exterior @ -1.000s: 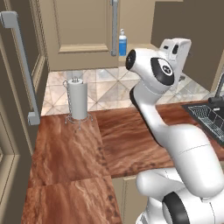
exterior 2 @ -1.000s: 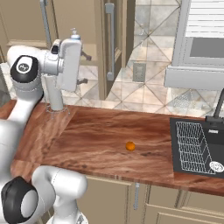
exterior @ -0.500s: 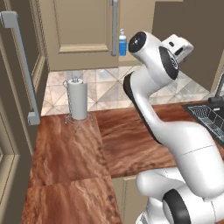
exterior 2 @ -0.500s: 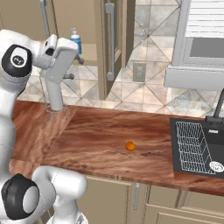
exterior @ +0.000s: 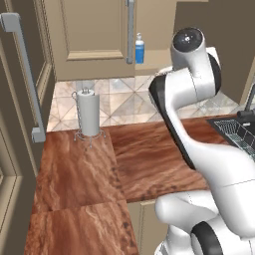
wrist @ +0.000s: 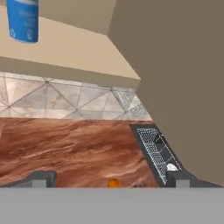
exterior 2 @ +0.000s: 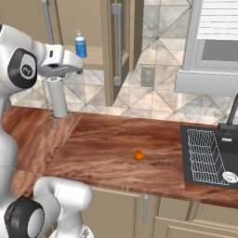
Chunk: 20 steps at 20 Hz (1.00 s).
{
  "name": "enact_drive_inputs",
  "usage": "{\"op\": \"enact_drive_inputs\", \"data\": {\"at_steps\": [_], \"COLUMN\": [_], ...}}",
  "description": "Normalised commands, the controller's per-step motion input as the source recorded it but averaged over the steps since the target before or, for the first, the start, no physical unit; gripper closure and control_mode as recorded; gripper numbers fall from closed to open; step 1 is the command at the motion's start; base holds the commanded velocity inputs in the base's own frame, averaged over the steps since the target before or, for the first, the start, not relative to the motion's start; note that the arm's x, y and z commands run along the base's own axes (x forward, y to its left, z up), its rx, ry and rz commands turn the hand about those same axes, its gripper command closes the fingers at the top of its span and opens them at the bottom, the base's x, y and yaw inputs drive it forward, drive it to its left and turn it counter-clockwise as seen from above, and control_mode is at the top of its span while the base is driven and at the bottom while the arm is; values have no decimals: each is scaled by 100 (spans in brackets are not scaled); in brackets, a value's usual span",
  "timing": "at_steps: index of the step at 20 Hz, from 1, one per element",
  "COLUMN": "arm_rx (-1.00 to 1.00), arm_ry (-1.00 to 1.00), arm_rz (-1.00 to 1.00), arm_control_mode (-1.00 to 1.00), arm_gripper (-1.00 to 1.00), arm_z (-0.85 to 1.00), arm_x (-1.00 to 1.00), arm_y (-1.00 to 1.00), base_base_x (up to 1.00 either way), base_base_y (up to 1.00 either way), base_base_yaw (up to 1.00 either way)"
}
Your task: Open the cabinet. Pick the soap dispenser and place it next to the sink. Then close the cabinet.
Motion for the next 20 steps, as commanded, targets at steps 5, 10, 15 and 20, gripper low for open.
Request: {"op": "enact_drive_inputs", "data": {"at_steps": [5, 10, 15, 20], "arm_rx": [35, 16, 7, 0], "arm_ry": [-26, -7, 0, 0], "arm_rz": [16, 19, 22, 24], "arm_control_mode": [-100, -100, -100, -100], "arm_gripper": [-100, -100, -100, -100], "arm_z": [0, 39, 54, 43], "arm_x": [0, -15, -30, -35], "arm_y": [33, 39, 52, 51], "base_base_x": [0, 0, 0, 0], "base_base_y": [0, 0, 0, 0], "base_base_yaw": [0, 0, 0, 0]}}
